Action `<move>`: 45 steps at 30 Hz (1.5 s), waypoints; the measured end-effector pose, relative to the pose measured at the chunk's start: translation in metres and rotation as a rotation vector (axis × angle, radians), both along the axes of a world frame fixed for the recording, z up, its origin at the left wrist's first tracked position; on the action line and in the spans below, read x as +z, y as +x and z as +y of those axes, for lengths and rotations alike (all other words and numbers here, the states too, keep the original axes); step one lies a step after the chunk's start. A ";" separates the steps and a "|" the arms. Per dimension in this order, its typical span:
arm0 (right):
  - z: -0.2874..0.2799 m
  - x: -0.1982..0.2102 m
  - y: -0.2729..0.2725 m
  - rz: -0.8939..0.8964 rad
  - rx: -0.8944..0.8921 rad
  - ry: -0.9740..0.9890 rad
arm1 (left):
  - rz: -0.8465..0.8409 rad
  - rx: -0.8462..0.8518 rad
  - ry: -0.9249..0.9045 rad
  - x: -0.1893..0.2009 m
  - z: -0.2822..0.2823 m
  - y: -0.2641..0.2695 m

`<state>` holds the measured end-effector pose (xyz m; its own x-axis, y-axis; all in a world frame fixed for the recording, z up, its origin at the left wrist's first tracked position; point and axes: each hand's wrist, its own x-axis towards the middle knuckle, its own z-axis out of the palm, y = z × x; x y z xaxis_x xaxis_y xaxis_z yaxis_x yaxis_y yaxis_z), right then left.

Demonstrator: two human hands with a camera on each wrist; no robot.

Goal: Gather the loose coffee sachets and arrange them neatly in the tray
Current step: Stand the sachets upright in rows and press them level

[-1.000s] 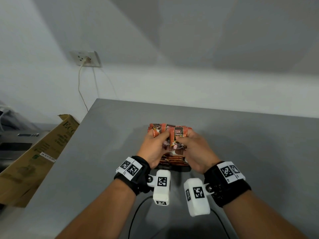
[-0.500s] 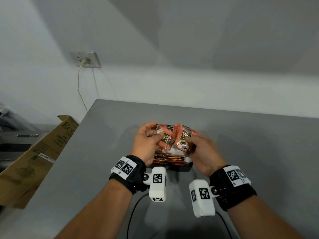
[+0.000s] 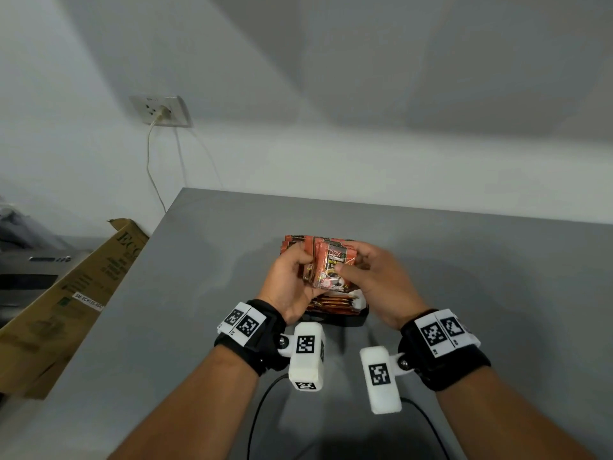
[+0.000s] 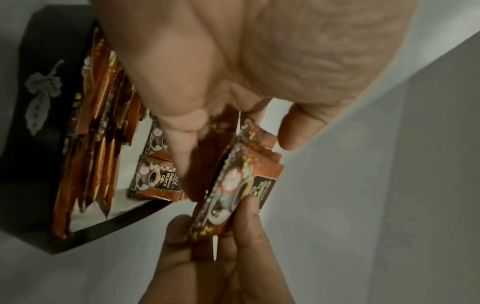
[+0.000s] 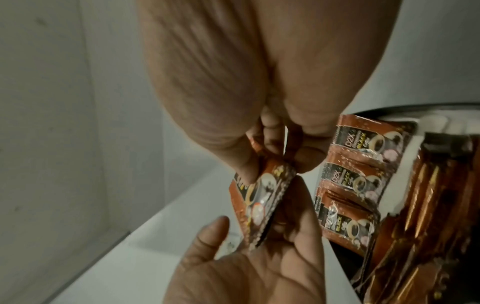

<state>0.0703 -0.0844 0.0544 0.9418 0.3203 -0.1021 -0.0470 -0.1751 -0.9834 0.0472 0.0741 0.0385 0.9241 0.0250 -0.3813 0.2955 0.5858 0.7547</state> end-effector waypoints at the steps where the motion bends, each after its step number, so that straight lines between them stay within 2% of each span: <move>1: 0.001 0.003 -0.001 -0.039 0.052 -0.056 | 0.015 -0.032 0.007 0.002 0.000 0.000; 4: 0.007 0.005 -0.001 -0.222 0.164 -0.359 | 0.055 -0.073 0.051 0.003 -0.003 0.002; 6: 0.009 0.006 -0.002 -0.288 0.155 -0.489 | 0.088 -0.043 0.069 0.001 -0.003 0.002; 9: 0.005 0.016 -0.002 -0.333 0.248 -0.425 | 0.096 -0.058 0.052 -0.001 -0.002 0.000; 11: 0.005 0.016 0.000 -0.413 0.407 -0.552 | 0.099 -0.109 -0.006 -0.001 -0.002 -0.003; 13: 0.008 0.009 0.003 -0.508 0.477 -0.642 | 0.110 -0.170 -0.054 0.001 -0.003 -0.005; 18: 0.009 0.002 0.011 -0.569 0.471 -0.583 | 0.039 -0.153 -0.078 0.000 -0.003 -0.006; 25: 0.012 -0.005 0.005 -0.542 0.514 -0.582 | 0.038 -0.127 0.058 -0.005 -0.005 -0.006; 27: 0.009 0.001 0.006 -0.441 0.477 -0.521 | 0.002 -0.105 0.065 -0.005 -0.005 -0.005; 29: 0.004 0.007 0.009 -0.311 0.352 -0.433 | -0.041 -0.074 0.100 -0.006 -0.004 -0.002; 32: -0.002 0.008 0.015 -0.143 0.216 -0.292 | -0.099 -0.066 0.221 -0.007 0.000 0.000; 36: 0.000 -0.005 0.023 -0.119 0.138 -0.182 | -0.150 -0.128 0.381 -0.006 0.000 0.002; 39: 0.001 -0.008 0.033 -0.160 0.134 -0.243 | -0.121 -0.117 0.468 -0.006 0.000 0.003; 41: -0.005 -0.010 0.046 -0.185 0.069 -0.309 | -0.070 -0.041 0.516 -0.006 0.005 0.005; 43: -0.013 -0.014 0.064 -0.212 -0.007 -0.404 | -0.008 0.064 0.496 -0.007 0.013 0.006; 45: -0.017 -0.022 0.077 -0.231 -0.021 -0.554 | 0.025 0.098 0.474 -0.007 0.022 0.006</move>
